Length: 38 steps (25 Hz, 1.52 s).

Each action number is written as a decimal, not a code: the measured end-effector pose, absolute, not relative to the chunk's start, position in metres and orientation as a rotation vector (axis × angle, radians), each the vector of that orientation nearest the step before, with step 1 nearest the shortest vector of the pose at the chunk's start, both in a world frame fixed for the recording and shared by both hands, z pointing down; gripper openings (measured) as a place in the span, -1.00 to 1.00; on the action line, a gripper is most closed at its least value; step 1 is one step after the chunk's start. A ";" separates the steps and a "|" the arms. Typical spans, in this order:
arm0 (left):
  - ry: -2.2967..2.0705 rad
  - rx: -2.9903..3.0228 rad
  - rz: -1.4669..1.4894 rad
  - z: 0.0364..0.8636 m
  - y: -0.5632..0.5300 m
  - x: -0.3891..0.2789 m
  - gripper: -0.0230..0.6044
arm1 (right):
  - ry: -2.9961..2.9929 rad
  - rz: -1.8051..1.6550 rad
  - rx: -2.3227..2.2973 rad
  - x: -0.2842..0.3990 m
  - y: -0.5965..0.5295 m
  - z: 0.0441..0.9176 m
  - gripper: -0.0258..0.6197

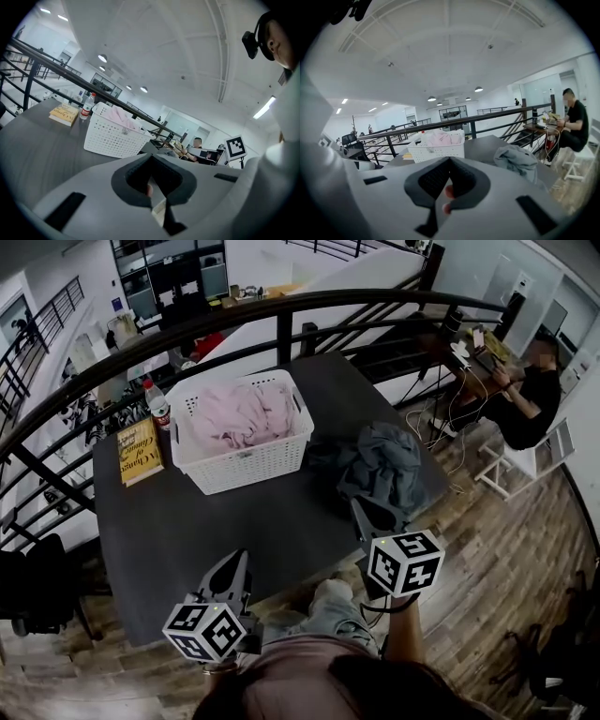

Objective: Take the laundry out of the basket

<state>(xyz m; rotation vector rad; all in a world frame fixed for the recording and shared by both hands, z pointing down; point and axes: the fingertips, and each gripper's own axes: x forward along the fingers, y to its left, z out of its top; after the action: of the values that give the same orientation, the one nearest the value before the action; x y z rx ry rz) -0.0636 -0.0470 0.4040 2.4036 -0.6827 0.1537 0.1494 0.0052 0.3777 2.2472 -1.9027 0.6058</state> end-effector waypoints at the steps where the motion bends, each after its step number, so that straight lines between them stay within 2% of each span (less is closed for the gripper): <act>1: -0.678 2.406 0.154 0.404 -0.046 -0.064 -0.94 | -1.901 0.603 2.249 0.148 0.007 0.377 -0.87; 17: -0.644 2.387 0.163 0.414 -0.037 -0.073 -0.94 | -1.941 0.545 2.277 0.133 0.030 0.364 -0.86; 32: -0.806 2.307 0.125 0.423 -0.107 -0.060 -0.94 | -2.122 0.542 2.032 0.145 -0.077 0.367 -0.84; 38: -0.863 2.274 0.114 0.427 -0.139 -0.054 -0.94 | -2.189 0.518 1.912 0.144 -0.120 0.362 -0.67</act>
<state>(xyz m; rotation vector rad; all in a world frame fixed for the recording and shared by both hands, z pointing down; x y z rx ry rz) -0.0535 -0.1385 0.4266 2.2743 -0.8629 0.1136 0.1438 -0.1205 0.3621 1.9119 -2.1894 0.5184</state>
